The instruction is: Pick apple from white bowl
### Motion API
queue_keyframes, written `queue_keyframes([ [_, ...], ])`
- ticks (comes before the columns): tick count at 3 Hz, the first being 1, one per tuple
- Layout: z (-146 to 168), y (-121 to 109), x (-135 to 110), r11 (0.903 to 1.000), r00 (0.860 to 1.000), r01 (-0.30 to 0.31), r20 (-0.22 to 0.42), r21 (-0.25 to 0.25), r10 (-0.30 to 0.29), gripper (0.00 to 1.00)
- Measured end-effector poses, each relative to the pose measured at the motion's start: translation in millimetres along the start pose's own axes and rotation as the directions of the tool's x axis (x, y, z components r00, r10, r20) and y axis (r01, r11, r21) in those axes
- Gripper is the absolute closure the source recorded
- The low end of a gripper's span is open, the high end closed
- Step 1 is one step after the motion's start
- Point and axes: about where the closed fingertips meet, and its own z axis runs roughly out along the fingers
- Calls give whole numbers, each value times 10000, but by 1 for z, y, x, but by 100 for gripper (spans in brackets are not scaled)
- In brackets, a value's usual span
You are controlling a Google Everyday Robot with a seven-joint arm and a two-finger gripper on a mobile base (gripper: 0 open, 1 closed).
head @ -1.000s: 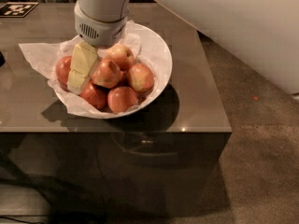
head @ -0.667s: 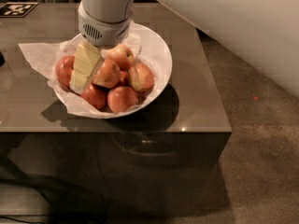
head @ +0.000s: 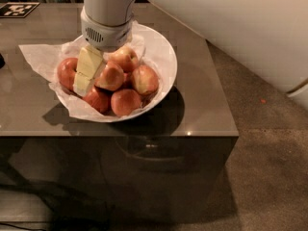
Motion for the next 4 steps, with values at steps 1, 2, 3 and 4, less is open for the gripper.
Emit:
queue_keyframes([
  [1,5,-4,2,9999,9999,-128,-114,0,128,0],
  [2,12,-6,7,9996,9993,-283,-234,-91,281,0],
  [3,20,-5,11,9987,9982,-447,-408,-234,437,0],
  [4,26,-2,13,9980,9972,-522,-564,-366,501,0],
])
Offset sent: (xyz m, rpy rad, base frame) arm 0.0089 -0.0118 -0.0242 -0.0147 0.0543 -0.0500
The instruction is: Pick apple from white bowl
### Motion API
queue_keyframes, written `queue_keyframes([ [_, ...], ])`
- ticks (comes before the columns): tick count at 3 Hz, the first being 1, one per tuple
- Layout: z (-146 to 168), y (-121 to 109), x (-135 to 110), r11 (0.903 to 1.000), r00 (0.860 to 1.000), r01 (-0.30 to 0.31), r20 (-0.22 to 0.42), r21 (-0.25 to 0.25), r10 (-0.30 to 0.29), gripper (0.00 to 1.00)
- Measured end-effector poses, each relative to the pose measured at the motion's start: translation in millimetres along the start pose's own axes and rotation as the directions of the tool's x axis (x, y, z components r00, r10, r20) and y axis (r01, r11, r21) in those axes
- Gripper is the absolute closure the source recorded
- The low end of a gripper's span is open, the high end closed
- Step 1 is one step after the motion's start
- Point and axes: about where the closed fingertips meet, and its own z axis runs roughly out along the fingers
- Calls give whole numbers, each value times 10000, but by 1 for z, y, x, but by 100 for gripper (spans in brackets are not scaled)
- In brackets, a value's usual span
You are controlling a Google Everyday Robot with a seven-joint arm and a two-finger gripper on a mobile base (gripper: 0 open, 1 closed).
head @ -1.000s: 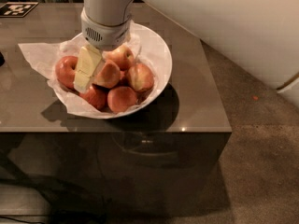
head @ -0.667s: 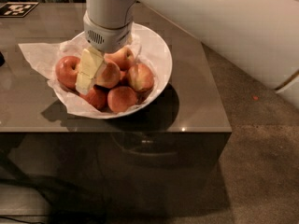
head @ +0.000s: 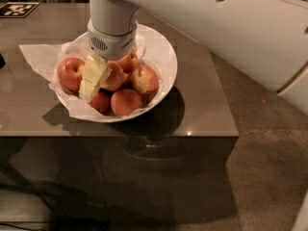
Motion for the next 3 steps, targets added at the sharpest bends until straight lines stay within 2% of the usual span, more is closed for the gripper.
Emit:
queue_keyframes([
  [1,6,3,2,9999,9999,-111,105,-132,112,19],
  [3,6,3,2,9999,9999,-110,105,-132,112,66],
])
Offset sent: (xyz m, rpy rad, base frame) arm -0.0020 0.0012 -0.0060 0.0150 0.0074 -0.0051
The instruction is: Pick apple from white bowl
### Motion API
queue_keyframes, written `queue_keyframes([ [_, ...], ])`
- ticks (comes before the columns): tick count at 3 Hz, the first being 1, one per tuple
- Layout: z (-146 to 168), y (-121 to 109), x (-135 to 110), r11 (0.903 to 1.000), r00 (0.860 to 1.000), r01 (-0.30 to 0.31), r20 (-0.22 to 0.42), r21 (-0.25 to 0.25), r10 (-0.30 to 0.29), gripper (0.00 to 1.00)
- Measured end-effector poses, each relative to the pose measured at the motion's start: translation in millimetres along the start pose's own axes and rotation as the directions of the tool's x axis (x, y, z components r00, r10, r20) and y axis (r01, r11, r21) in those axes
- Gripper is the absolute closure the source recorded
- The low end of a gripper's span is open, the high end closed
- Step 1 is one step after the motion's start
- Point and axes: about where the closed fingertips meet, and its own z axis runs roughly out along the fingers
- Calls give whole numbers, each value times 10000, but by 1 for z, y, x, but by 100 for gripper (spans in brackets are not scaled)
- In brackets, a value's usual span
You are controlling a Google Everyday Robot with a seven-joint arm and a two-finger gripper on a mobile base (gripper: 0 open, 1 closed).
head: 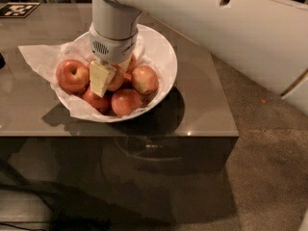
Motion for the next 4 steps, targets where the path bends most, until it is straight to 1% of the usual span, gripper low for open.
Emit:
queue_keyframes([
  [1,0,0,0,10000,10000,3,2,4,-3,89],
  [2,-21,10,-3,9988,9993,330,177,357,-336,100],
  [3,-56,25,-8,9923,9950,854,437,894,-896,100],
  [4,-89,33,-11,9847,9909,1114,597,1339,-1203,100],
])
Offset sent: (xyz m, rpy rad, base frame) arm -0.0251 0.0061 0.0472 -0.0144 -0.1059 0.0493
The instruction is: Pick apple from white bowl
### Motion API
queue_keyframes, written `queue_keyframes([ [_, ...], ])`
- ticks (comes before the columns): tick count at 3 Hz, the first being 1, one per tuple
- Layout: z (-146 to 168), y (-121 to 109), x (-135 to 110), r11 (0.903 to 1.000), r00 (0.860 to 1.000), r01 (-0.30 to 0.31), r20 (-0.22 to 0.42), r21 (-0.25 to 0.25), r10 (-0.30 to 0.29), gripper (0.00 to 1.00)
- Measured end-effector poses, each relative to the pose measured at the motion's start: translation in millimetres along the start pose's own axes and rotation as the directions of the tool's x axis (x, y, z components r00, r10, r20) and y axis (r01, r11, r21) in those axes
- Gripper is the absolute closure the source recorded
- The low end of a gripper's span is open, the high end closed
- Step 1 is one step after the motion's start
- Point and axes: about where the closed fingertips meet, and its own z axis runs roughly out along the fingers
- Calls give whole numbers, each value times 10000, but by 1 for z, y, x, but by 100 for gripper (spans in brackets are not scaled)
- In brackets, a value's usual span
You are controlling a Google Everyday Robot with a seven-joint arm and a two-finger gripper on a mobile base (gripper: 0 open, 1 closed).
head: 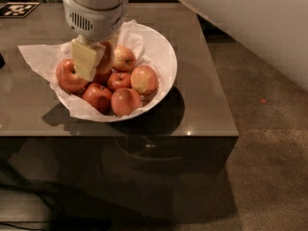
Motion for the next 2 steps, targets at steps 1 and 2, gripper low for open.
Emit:
queue_keyframes([
  [1,-45,-7,-12,9974,9994,226,260,679,-245,100],
  [2,-49,-6,-13,9972,9989,216,398,718,-245,100],
])
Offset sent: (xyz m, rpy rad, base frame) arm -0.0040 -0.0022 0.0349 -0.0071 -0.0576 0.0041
